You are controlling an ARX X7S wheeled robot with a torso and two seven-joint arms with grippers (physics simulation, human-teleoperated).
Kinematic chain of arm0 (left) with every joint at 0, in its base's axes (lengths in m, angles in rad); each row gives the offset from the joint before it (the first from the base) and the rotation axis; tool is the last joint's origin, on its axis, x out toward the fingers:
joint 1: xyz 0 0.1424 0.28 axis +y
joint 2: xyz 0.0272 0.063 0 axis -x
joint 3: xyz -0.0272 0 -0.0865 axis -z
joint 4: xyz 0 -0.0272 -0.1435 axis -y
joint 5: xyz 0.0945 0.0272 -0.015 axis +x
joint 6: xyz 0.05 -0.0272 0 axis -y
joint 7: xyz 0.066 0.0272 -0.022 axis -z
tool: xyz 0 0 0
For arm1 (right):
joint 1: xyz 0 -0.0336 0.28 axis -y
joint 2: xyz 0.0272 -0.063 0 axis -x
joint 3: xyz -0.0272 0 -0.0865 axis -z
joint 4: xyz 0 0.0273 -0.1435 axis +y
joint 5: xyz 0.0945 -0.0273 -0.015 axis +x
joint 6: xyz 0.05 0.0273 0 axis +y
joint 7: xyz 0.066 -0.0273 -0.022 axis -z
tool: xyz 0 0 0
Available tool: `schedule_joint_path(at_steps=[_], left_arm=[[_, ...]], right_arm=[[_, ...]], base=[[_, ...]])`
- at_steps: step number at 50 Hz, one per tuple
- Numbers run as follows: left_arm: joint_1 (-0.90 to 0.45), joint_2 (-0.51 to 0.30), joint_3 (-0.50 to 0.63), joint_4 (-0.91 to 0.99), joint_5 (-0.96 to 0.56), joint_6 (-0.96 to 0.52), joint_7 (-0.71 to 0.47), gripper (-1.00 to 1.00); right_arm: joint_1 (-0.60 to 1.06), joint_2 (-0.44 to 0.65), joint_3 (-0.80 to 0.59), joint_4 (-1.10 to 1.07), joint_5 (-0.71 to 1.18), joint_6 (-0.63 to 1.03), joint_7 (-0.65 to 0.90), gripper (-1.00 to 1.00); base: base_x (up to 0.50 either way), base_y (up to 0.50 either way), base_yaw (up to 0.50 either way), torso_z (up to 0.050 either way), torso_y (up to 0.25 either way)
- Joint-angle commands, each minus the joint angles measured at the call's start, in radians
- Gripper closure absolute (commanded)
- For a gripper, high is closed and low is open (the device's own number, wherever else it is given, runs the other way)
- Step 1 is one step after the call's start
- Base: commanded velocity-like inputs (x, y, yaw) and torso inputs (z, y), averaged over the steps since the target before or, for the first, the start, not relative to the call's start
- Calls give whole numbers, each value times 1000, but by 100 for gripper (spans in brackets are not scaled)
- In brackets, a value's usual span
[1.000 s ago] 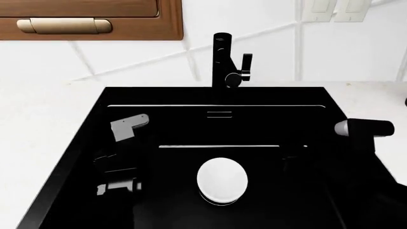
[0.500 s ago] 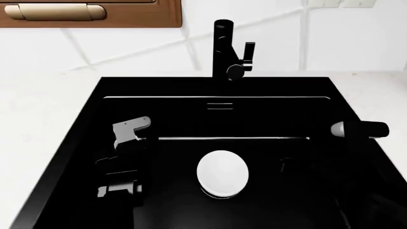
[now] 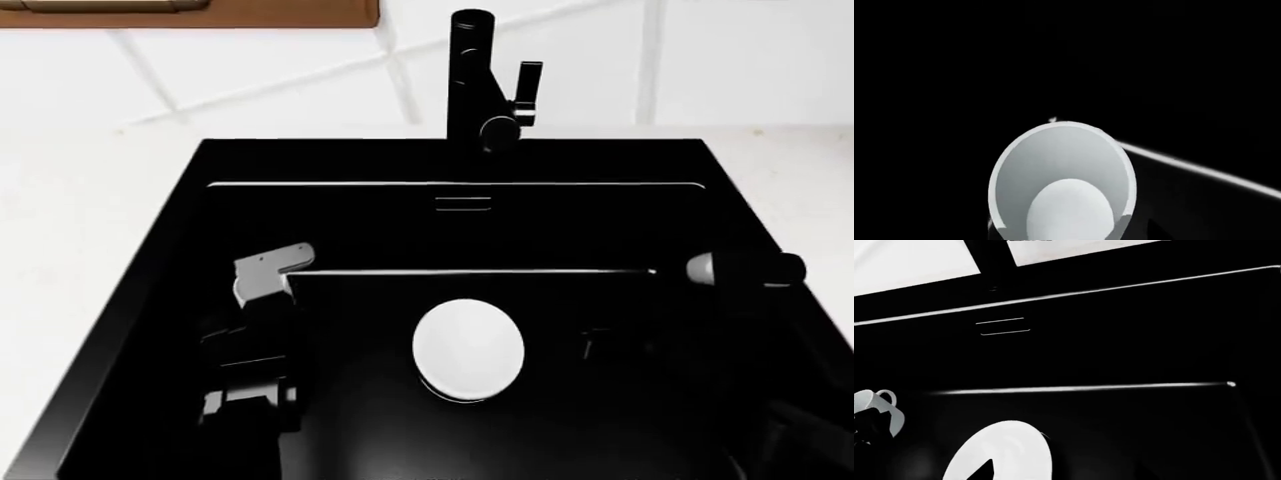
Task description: Pick the cup and bowl from the sink and place them on the counter for drying.
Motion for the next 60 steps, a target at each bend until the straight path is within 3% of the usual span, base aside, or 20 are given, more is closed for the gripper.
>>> schedule_joint_path(at_steps=[1,12,18,33,34,37,38,44,49,54,55,56,57,58,59,60], left_arm=[[-14,0,-54,0,47,4,5,-100],[-21,1,62,0,-51,3,-5,-100],[-20,0,-17,0,14,3,-9,-100],[-21,0,-38,0,9,19,-14,-100],[-21,0,-43,0,19,22,-18,100],[-22,0,-33,0,28,25,-32,100],[-30,0,-29,0,45,-37,-68,100],[-25,0,-37,0,34,1,-29,100],[-35,0,-8,0,79,-72,-36,100],[-33,0,25,0,110,-52,37,100],[-64,-22,-125,0,-13,-89,-68,100],[-21,-114,-150,1,-4,-80,51,100],[-84,-24,-1,1,144,-106,11,100],[-91,1,149,95,-6,-165,32,100],[-101,1,299,117,-156,-182,-67,100],[-109,-3,449,95,-279,-167,-39,100]], right_arm=[[1,-4,-10,10,-5,-9,-7,-100],[5,-14,-27,34,-25,-30,-27,-100],[5,-14,-31,36,-26,-32,-30,-100],[1,-15,-36,34,-23,-36,-26,-100],[3,-15,-36,33,-22,-35,-25,-100],[8,-15,-38,35,-21,-33,-25,-100],[11,-14,-38,35,-19,-31,-23,-100],[12,-8,-32,27,-7,-25,-16,-100],[7,-7,-27,28,-4,-29,-16,-100],[38,0,9,32,67,16,29,-100],[46,1,10,33,79,27,34,-100],[56,2,10,36,88,36,40,-100],[59,2,9,37,92,40,42,-100],[68,3,4,44,100,51,45,-100],[76,3,2,54,110,63,50,-100],[80,3,1,56,112,66,52,-100]], base=[[0,0,0,0,-72],[0,0,0,0,-76],[0,0,0,0,-89],[0,0,0,0,-47],[0,0,0,0,0],[0,0,0,0,0],[0,0,0,0,0],[0,0,0,0,0],[0,0,0,0,0],[0,0,0,0,0],[0,0,0,0,0],[0,0,0,0,0],[0,0,0,0,0],[0,0,0,0,0],[0,0,0,0,0],[0,0,0,0,0]])
